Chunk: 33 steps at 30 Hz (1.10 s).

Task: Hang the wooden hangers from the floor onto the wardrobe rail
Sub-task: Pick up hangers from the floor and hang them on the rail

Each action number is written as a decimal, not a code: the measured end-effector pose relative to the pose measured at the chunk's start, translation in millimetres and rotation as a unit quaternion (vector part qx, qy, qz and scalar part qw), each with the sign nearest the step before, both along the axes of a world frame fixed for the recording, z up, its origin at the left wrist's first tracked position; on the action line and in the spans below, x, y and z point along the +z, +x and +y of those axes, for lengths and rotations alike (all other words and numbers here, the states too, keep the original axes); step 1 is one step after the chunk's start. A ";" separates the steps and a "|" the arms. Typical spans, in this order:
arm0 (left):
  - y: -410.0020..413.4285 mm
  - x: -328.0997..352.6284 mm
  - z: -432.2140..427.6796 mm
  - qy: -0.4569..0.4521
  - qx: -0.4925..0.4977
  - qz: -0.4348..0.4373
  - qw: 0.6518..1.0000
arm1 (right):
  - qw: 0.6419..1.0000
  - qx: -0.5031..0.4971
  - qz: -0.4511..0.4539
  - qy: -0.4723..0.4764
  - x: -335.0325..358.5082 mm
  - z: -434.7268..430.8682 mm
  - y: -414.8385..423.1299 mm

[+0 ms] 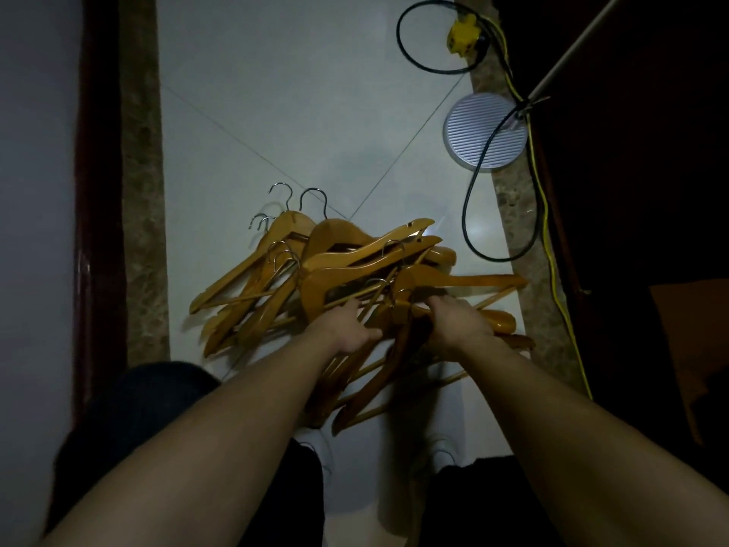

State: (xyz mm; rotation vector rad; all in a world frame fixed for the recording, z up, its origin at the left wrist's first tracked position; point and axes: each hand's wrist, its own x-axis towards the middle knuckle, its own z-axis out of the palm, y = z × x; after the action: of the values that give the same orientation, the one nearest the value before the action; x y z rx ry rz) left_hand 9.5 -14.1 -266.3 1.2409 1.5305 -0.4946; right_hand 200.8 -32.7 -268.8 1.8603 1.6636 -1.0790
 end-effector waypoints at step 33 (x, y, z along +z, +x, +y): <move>28.7 -79.8 -40.1 0.027 0.048 -0.037 0.998 | 0.996 0.064 0.043 -0.045 -67.4 -12.8 25.2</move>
State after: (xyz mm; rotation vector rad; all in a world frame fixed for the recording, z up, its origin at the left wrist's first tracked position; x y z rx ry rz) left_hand 38.2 -54.2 -346.2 1.2067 1.5422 -0.3429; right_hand 226.0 -45.6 -336.2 1.6485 1.7270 -1.1748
